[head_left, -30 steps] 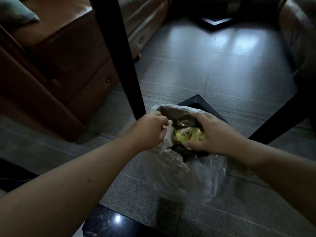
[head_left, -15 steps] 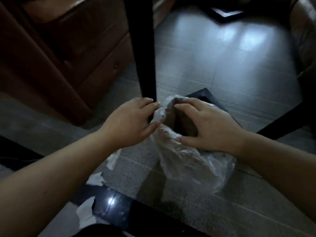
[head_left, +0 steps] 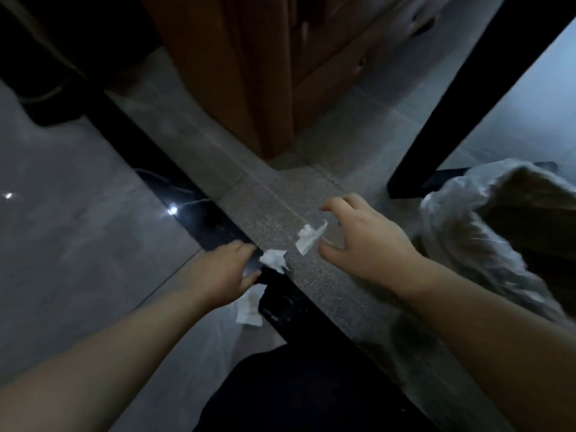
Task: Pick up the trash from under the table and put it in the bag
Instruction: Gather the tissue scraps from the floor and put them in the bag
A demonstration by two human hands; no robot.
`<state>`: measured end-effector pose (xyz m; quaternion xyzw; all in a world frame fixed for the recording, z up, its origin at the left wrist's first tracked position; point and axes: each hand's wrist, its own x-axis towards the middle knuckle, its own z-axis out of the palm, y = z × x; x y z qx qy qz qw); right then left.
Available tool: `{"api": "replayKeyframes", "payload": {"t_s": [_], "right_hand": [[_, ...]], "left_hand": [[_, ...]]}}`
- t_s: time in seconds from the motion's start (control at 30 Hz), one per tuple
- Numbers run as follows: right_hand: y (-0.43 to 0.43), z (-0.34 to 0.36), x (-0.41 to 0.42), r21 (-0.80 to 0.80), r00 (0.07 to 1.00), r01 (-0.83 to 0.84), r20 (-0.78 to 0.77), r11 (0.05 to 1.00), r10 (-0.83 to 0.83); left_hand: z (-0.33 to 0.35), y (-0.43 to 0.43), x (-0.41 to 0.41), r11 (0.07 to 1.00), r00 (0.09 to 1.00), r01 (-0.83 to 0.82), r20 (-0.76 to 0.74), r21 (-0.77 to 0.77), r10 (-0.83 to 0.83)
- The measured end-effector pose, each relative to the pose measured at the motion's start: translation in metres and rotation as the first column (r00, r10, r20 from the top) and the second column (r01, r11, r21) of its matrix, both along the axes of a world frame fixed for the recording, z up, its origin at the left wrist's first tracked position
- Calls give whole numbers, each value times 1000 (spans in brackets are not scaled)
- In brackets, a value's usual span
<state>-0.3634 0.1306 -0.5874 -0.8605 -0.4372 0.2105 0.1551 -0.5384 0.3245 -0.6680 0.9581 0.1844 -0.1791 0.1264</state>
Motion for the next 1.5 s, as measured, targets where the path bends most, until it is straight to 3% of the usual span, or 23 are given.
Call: {"api": "replayKeyframes", "payload": {"t_s": [0.13,0.27,0.4,0.53,0.67,0.73,0.9,1.03,1.27,1.37,1.5], "right_hand": [[4,-58,-22,-130,993,-55,-106,990,41],[2,-105,-24,-271,980,-25,-197,962,-30],[6,-141,-14,-336,968,-11,-240,942,-75],[23,-168,-1,-339,983,-26,-181,940,-39],[49,-186,12,-253,994,-107,-63,962,94],[63,-191,16,-306,981,-190,-16,933,194],[73,-190,14,-448,939,-322,-40,834,341],[62,-160,14,-487,948,-307,-231,818,219],[47,-70,-2,-197,949,-307,12,931,315],[30,-38,-3,-70,937,-341,48,937,345],[7,-17,10,-43,944,-321,71,946,323]], "left_hand": [[-83,-7,-54,976,965,-184,-209,-118,157],[-125,-20,-74,979,949,-166,-288,-114,127],[-147,-18,-73,979,971,-152,-207,-138,121],[-137,-22,-65,995,981,-54,-188,-86,37],[-108,-45,-65,997,995,46,87,56,-51],[-100,-52,-65,996,981,57,180,69,-69],[-94,-52,-49,998,994,-15,108,-66,22],[-92,-40,-21,996,998,-63,12,-59,64],[-126,-14,15,983,990,-136,-52,-121,131],[-137,-12,30,981,986,-148,-100,-124,136],[-141,-8,39,997,987,-73,-139,33,77]]}}
